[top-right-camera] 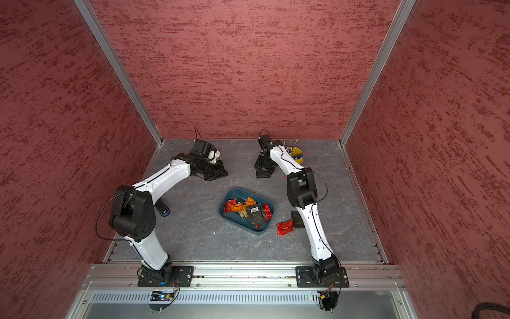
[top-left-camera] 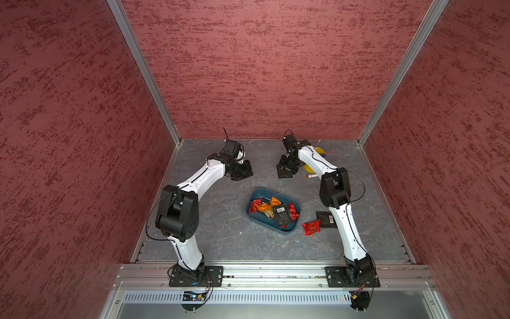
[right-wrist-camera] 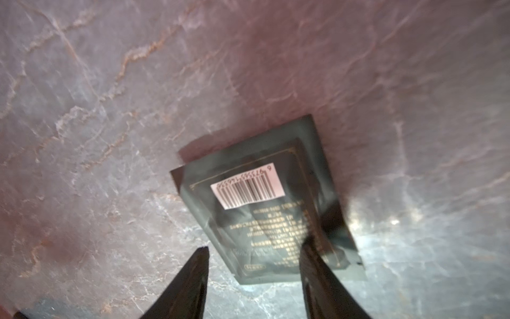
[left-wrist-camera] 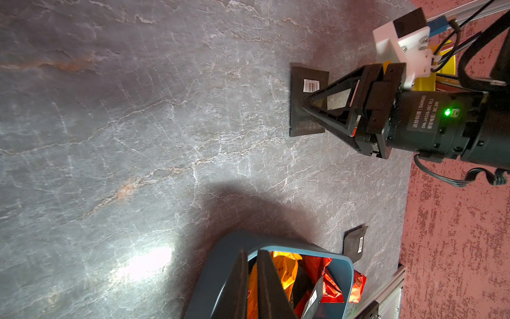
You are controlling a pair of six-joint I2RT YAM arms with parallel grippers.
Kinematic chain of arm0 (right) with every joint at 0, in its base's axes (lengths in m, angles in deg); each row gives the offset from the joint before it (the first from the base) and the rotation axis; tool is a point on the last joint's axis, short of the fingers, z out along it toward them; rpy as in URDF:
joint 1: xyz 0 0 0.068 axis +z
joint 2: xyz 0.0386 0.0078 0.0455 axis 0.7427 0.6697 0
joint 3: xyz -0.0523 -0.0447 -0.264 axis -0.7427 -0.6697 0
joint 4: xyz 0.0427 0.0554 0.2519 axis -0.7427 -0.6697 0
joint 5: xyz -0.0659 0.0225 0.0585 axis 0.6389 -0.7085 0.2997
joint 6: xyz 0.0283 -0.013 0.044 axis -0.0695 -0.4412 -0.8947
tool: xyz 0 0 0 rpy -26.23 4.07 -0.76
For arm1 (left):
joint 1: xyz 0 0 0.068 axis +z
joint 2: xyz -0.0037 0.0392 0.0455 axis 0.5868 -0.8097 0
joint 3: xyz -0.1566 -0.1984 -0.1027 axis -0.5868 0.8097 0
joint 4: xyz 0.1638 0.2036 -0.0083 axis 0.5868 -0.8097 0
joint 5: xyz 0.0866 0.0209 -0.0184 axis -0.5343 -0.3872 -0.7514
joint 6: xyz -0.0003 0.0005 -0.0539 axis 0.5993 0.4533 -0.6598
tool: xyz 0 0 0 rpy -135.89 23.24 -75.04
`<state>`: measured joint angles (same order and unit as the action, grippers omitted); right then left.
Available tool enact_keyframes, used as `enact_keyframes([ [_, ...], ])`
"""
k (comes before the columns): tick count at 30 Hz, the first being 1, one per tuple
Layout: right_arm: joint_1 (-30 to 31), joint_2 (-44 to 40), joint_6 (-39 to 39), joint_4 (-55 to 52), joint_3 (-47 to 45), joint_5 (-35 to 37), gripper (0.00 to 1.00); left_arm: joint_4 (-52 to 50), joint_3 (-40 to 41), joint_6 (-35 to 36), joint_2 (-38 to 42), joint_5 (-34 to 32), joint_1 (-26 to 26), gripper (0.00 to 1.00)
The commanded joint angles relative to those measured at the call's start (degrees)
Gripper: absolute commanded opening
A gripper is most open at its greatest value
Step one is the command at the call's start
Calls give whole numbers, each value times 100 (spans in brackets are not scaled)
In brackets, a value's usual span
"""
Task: Put the tea bags into the storage box
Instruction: Move the tea bag to the center of the board.
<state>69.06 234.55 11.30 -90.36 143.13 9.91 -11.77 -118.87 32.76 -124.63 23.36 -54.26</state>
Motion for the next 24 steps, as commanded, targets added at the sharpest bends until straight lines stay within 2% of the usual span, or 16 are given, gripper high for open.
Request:
enact_keyframes([
  [1,2,97,164,-350,76,-128,57,117,75,-37,14,99,-21,14],
  [7,121,-211,288,-199,-592,-309,56,223,66,-79,-105,190,-64,16],
  [12,184,-486,307,183,-1321,-631,56,365,20,-81,-296,409,-109,27],
  [18,190,-692,342,436,-1783,-795,56,408,-269,-63,-807,660,-264,43],
  [24,193,-715,456,425,-1833,-891,56,872,-393,-297,-1247,839,-450,47],
])
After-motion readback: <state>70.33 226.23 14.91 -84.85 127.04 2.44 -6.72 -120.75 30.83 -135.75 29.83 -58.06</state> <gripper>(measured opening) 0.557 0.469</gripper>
